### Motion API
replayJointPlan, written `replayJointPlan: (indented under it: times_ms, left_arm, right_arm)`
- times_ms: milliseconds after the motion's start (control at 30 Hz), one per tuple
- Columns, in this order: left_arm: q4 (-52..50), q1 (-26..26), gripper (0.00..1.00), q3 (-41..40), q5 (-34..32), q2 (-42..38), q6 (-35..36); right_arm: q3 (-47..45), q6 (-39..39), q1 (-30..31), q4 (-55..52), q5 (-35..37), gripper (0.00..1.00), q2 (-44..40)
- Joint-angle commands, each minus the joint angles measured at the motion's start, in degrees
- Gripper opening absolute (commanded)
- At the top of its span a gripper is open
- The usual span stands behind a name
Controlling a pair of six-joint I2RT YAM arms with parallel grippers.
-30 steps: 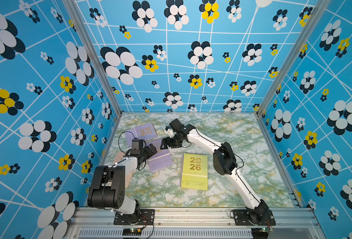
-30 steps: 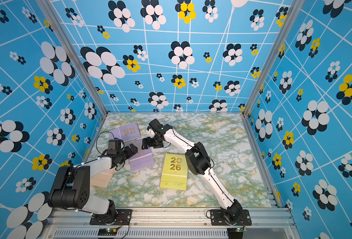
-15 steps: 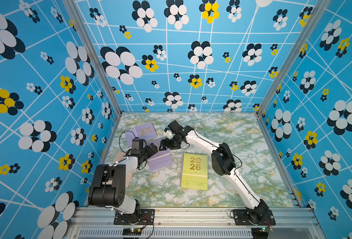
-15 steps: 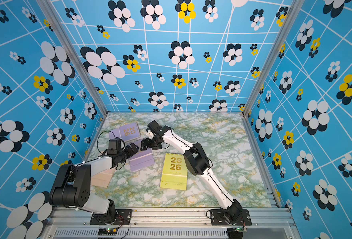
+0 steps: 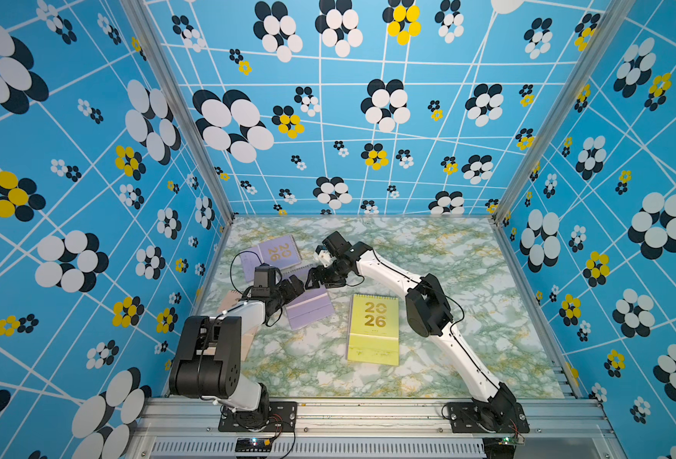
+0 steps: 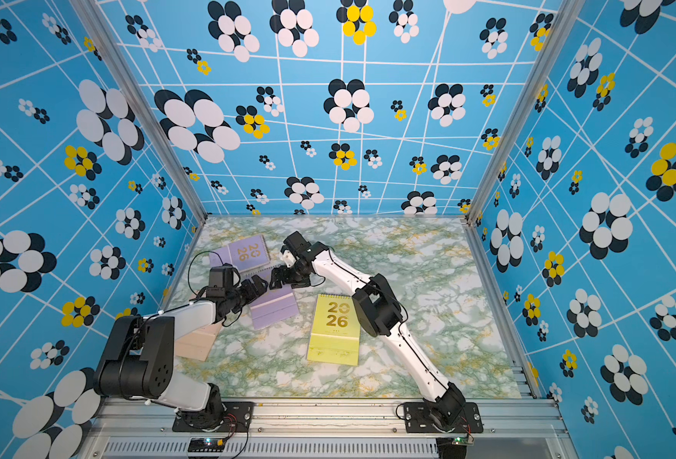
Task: Stack the calendars
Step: Pick up the calendar at the center of the board.
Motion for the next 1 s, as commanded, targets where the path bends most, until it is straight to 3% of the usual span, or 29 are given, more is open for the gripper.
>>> replayJointPlan:
  times_ms: [0, 500, 967]
  left_arm:
    - [1.99, -0.69, 0.96, -0.73, 3.79, -2.42, 1.15]
    - [1.07, -0.72, 0.92, -1.51, 5.37, -9.23, 2.79]
    - [3.97, -0.55, 0.76, -2.22, 9.95, -8.48, 2.5]
  right_arm:
    - [-3.88, 0.95, 0.77, 4.36, -3.14, 0.87, -2.01]
    - [-7.82, 2.02, 0.73, 6.17, -3.25, 0.86, -3.71]
    - [-8.98, 1.02, 0.42, 6.58, -3.67, 0.85, -4.31]
